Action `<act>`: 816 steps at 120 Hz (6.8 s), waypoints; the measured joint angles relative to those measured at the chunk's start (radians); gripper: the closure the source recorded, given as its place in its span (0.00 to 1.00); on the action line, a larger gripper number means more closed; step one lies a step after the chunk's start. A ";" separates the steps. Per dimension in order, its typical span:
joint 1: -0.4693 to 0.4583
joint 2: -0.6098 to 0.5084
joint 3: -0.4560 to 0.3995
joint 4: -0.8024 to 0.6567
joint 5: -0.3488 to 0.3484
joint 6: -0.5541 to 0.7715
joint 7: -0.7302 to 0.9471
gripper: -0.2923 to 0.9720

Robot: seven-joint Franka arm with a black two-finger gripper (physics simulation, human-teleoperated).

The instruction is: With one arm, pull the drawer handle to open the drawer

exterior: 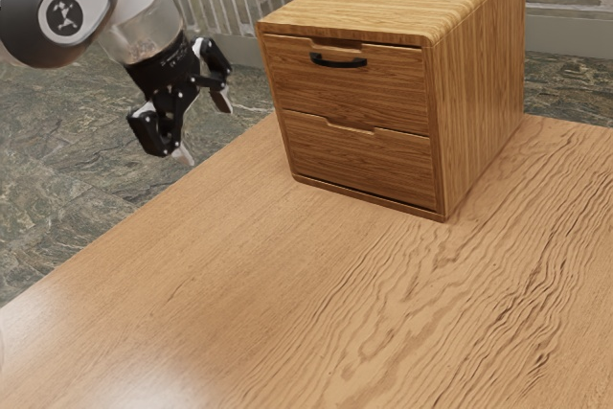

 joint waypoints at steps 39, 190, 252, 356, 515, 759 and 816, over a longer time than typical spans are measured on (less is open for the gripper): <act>-0.023 0.243 -0.029 0.197 0.070 -0.121 -0.056 0.23; 0.002 0.586 -0.041 0.467 0.089 0.474 0.005 0.23; 0.006 0.590 -0.041 0.444 0.083 0.487 0.017 0.39; 0.009 0.414 -0.034 0.237 0.085 0.489 0.020 0.64; 0.011 0.117 -0.013 -0.101 0.073 0.492 -0.005 0.74; 0.027 -0.156 0.002 -0.382 0.077 0.496 -0.052 0.75; 0.020 -0.124 0.058 0.073 0.018 0.103 -0.046 0.46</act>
